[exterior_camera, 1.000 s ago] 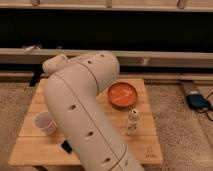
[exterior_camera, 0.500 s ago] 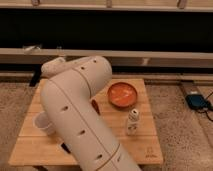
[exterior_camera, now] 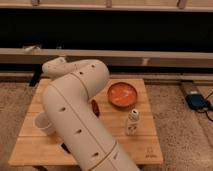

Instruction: Place the white sponge in the ceramic bowl

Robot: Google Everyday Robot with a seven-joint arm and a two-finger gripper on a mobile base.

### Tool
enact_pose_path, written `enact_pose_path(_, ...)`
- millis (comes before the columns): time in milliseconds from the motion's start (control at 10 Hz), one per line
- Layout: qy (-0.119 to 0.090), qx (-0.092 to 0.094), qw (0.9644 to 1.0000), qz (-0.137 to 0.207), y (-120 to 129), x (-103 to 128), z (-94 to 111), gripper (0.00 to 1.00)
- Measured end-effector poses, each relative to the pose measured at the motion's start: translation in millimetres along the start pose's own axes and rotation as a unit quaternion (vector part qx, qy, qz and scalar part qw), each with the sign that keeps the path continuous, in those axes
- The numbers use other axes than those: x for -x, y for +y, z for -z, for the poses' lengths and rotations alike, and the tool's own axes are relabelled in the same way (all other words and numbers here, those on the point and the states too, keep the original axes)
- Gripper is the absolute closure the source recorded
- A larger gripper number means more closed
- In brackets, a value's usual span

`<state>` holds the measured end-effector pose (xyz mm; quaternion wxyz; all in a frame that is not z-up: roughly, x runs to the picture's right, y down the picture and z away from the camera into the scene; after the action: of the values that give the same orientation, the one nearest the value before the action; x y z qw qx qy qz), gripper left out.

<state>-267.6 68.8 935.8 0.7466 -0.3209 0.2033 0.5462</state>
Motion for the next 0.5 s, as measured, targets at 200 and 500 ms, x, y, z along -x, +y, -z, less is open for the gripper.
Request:
enact_pose_path(200,0.004,0.001,1.0,-0.005,-0.4,5.5,-4.6,0.2)
enact_pose_path(500,0.013,0.0,0.9998,-0.012,-2.4,11.3,-11.0,0.26)
